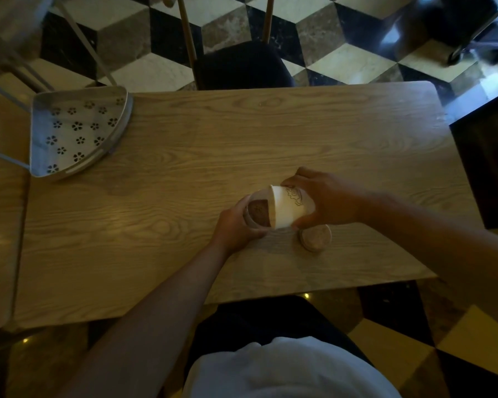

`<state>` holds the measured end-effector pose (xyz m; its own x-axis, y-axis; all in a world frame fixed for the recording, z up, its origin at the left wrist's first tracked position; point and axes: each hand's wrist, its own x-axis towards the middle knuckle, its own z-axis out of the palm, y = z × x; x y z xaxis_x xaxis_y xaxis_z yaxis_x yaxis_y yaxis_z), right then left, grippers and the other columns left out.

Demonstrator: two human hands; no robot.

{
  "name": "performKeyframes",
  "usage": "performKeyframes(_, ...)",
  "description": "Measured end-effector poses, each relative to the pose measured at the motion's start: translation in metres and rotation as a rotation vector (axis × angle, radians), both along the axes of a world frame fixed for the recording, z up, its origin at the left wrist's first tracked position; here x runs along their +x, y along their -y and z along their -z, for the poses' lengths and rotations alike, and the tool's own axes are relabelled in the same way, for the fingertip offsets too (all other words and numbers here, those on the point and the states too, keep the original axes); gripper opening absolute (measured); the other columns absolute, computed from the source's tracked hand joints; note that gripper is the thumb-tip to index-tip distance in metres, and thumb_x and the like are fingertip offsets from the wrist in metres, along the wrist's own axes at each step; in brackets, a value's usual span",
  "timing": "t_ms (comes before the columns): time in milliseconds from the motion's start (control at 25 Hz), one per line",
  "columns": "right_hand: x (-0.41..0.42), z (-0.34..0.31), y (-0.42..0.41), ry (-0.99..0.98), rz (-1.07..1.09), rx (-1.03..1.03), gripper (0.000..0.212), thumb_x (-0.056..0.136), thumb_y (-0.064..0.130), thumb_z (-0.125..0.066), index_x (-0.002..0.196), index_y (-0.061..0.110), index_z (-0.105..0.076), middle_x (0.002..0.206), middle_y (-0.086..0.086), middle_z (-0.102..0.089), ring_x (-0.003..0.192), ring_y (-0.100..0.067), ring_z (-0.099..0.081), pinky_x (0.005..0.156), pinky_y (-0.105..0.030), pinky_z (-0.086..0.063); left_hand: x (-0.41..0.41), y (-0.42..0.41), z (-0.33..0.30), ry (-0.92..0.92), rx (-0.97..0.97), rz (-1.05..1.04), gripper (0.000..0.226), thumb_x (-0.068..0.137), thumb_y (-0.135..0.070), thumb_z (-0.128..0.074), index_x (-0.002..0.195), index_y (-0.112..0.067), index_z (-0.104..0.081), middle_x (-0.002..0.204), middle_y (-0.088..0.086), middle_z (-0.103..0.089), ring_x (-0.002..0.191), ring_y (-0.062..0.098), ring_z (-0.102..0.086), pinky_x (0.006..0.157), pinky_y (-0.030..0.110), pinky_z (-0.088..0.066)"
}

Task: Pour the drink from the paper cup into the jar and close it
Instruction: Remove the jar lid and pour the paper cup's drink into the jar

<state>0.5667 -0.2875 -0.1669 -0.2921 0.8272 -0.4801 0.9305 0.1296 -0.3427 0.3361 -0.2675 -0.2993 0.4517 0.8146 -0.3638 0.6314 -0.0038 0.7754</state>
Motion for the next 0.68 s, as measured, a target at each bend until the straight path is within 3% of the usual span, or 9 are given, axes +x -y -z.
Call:
performKeyframes(80,0.008,0.007,0.002,-0.041,0.006,0.027,0.091,0.066,0.06,-0.081,0.143,0.032,-0.043,0.131,0.009,-0.049,0.113,-0.011,-0.046,0.096,-0.036,-0.043,-0.001,0.0,0.001,-0.005,-0.001,0.005,0.11,0.049,-0.054,-0.085,0.146,-0.021,-0.045,0.131,-0.004,-0.065,0.114,0.008,-0.062,0.093,0.03,-0.055)
performKeyframes(240,0.024,0.016,0.008,-0.148,0.075,0.002,0.09,0.065,0.055,-0.085,0.141,0.035,-0.042,0.136,0.011,-0.051,0.119,-0.009,-0.045,0.1,-0.037,-0.04,0.001,-0.001,0.001,-0.03,-0.012,-0.021,0.105,0.054,-0.042,-0.092,0.146,-0.019,-0.046,0.135,-0.003,-0.061,0.121,0.011,-0.058,0.097,0.024,-0.049)
performKeyframes(480,0.046,0.046,0.028,-0.374,0.26,0.022,0.091,0.064,0.032,-0.093,0.14,0.034,-0.043,0.134,0.02,-0.051,0.118,0.009,-0.05,0.09,-0.011,-0.044,0.002,0.0,0.003,-0.002,-0.038,-0.054,0.103,0.052,-0.038,-0.096,0.143,-0.021,-0.051,0.129,-0.013,-0.061,0.116,0.004,-0.057,0.096,0.022,-0.048)
performKeyframes(520,0.047,0.052,0.03,-0.419,0.32,0.037,0.089,0.064,0.027,-0.094,0.138,0.035,-0.045,0.131,0.021,-0.052,0.119,0.008,-0.051,0.092,-0.013,-0.046,0.002,0.0,0.004,-0.001,-0.047,-0.056,0.103,0.05,-0.04,-0.096,0.142,-0.023,-0.051,0.129,-0.012,-0.062,0.115,0.004,-0.057,0.098,0.025,-0.049)
performKeyframes(600,0.05,0.065,0.032,-0.521,0.47,0.079,0.089,0.062,0.018,-0.095,0.135,0.037,-0.046,0.128,0.019,-0.055,0.119,0.001,-0.055,0.098,-0.029,-0.052,0.002,-0.002,0.006,-0.013,-0.05,-0.06,0.106,0.046,-0.048,-0.095,0.14,-0.026,-0.052,0.129,-0.009,-0.065,0.115,0.008,-0.06,0.099,0.034,-0.052)
performKeyframes(680,0.054,0.077,0.036,-0.629,0.627,0.124,0.088,0.063,0.01,-0.094,0.132,0.034,-0.046,0.127,0.015,-0.057,0.116,-0.001,-0.059,0.096,-0.038,-0.056,0.002,-0.002,0.007,-0.022,-0.055,-0.061,0.107,0.045,-0.05,-0.095,0.141,-0.026,-0.052,0.13,-0.008,-0.064,0.117,0.009,-0.059,0.1,0.035,-0.051)
